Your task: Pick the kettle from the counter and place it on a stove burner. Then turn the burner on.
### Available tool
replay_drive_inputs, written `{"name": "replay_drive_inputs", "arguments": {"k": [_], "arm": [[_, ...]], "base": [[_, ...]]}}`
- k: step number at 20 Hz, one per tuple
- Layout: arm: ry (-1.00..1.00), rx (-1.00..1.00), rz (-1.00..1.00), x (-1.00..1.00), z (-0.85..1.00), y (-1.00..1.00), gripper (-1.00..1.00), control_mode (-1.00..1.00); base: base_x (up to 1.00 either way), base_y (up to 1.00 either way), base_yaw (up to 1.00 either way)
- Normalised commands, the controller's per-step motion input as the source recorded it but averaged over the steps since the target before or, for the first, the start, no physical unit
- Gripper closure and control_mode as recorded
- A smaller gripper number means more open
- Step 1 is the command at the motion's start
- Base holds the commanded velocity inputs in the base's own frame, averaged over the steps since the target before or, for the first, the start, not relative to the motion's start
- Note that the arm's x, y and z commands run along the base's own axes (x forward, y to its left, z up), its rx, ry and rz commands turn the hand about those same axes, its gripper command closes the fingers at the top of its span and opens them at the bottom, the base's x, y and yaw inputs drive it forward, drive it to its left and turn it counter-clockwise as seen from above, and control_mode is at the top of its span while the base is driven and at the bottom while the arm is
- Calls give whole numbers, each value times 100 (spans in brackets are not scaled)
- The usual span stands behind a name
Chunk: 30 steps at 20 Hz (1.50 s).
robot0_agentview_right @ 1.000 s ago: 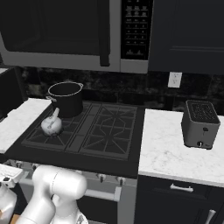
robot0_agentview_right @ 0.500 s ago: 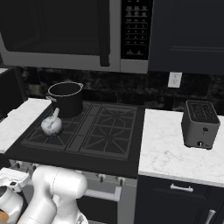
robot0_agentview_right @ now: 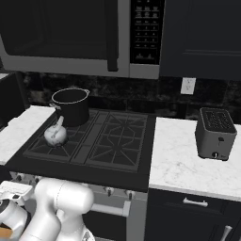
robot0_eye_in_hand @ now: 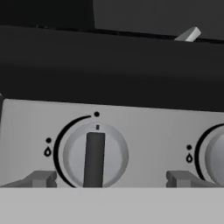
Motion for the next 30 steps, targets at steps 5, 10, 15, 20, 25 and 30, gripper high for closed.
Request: {"name": "replay_drive_inputs", "arguments": {"k": [5, 10, 15, 20, 25, 30], "arm": [[-1, 0, 4, -5, 1, 6, -100, -100], [-1, 0, 3, -13, 10, 17, -100, -100], [-1, 0, 0, -6, 22, 3, -100, -100], [0, 0, 0, 0, 7, 0, -100, -100], [0, 0, 0, 3, 0, -6, -100, -100], [1, 0, 0, 18, 0, -3, -100, -100]], "base": [[0, 0, 0], [0, 0, 0], [0, 0, 0], [0, 0, 0], [0, 0, 0], [0, 0, 0]]}}
